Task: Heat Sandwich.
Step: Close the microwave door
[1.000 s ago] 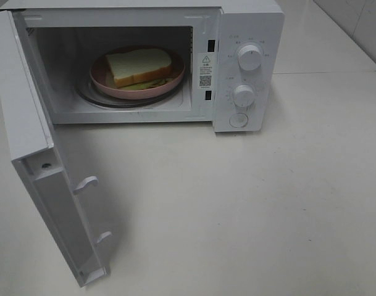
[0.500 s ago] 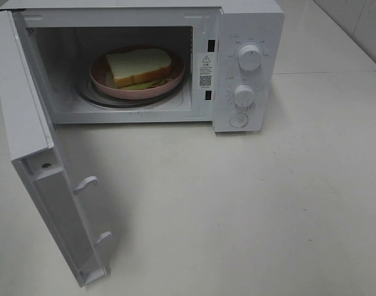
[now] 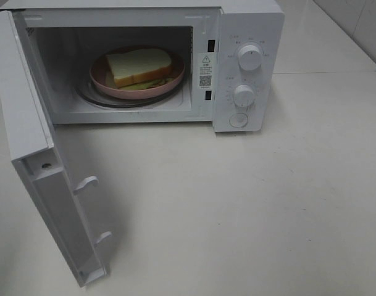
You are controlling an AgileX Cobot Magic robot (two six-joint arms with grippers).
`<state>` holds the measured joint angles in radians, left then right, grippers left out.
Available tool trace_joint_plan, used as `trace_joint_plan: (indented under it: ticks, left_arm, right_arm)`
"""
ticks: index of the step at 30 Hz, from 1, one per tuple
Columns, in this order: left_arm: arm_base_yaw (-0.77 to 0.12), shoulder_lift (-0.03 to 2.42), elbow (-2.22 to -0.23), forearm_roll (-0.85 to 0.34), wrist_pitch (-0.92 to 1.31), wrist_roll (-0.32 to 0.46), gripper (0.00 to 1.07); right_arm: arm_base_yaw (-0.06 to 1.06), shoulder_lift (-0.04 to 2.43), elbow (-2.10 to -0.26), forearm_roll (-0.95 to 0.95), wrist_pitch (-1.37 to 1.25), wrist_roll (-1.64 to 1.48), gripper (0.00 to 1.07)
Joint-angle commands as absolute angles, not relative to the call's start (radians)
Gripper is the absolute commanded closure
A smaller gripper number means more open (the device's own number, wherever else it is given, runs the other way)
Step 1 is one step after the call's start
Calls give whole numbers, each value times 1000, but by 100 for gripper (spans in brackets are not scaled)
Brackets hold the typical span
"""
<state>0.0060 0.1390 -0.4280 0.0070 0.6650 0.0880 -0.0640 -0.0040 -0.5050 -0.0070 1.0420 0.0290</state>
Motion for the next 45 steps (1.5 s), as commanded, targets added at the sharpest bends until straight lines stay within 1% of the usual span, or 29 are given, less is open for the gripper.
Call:
trace_joint_plan:
  ticks: [1, 2, 3, 4, 6, 7, 8, 9, 10, 11, 12, 13, 14, 15, 16, 18, 21, 24, 25, 26, 29, 30, 31, 34, 35, 39, 45]
  left_arm:
    - [6, 166, -368, 9, 488, 91, 36]
    - [6, 166, -368, 9, 488, 91, 36]
    - [6, 178, -350, 9, 442, 91, 40]
    - [6, 203, -317, 7, 361, 91, 48]
    - [6, 241, -287, 0, 275, 91, 58]
    - [6, 241, -287, 0, 275, 91, 58]
    - [6, 264, -277, 0, 240, 91, 63]
    - [6, 313, -258, 0, 153, 91, 74]
    - [6, 344, -251, 0, 109, 91, 81]
    - [6, 370, -244, 0, 74, 91, 86]
    - [6, 370, -244, 0, 74, 91, 86]
    - [6, 440, -234, 0, -7, 91, 98]
    - [6, 471, -234, 0, -29, 91, 104]
    - [6, 511, -234, 0, -59, 91, 107]
    - [6, 511, -234, 0, -59, 91, 107]
    - [6, 638, -234, 6, -156, 91, 107]
    - [6, 711, -234, 6, -216, 91, 107]
    - [-7, 851, -234, 30, -361, 64, 107]
    - [-30, 915, -234, 64, -443, 50, 107]
    - [-30, 915, -234, 64, -443, 50, 107]
    - [-83, 1009, -235, 82, -536, 46, 107]
    - [-83, 1009, -235, 82, -536, 46, 107]
    - [-123, 1069, -235, 81, -577, 46, 107]
    - [-194, 1159, -241, 77, -620, 47, 107]
    - [-194, 1159, -241, 77, -620, 47, 107]
    - [-251, 1223, -274, 73, -627, 47, 107]
    - [-292, 1263, -318, 68, -627, 47, 107]
  right_arm:
    - [-68, -30, -503, -8, 1039, 32, 64]
    - [-68, -30, -503, -8, 1039, 32, 64]
    - [-68, -30, -503, -8, 1039, 32, 64]
    - [-68, -30, -503, -8, 1039, 32, 64]
    - [-68, -30, -503, -8, 1039, 32, 64]
    - [-68, -30, -503, -8, 1039, 32, 64]
    - [-68, -30, -503, -8, 1039, 32, 64]
    - [-68, -30, -503, -8, 1039, 32, 64]
    - [-68, -30, -503, -8, 1039, 32, 64]
    - [-68, -30, -503, -8, 1039, 32, 64]
    - [-68, -30, -503, -8, 1039, 32, 64]
    - [-68, -30, -503, -8, 1039, 32, 64]
    - [-68, -30, -503, -8, 1039, 32, 64]
    - [-68, -30, -503, -8, 1039, 32, 64]
    - [-68, -30, -503, -8, 1039, 32, 64]
    - [-68, -30, -503, -8, 1039, 32, 64]
    - [-68, -30, -503, -8, 1039, 32, 64]
    - [-68, -30, -503, -8, 1039, 32, 64]
    - [-68, -30, -503, -8, 1039, 32, 64]
    - [-68, -30, -503, -8, 1039, 32, 64]
    - [-68, -30, -503, -8, 1039, 32, 64]
    - [-68, -30, -503, -8, 1039, 32, 64]
    - [-68, -30, -503, -8, 1039, 32, 64]
    - [-68, -30, -503, -8, 1039, 32, 64]
    - [-68, -30, -503, -8, 1039, 32, 64]
    - [-68, -30, -503, -8, 1039, 32, 64]
    - [-68, -30, -503, -8, 1039, 32, 64]
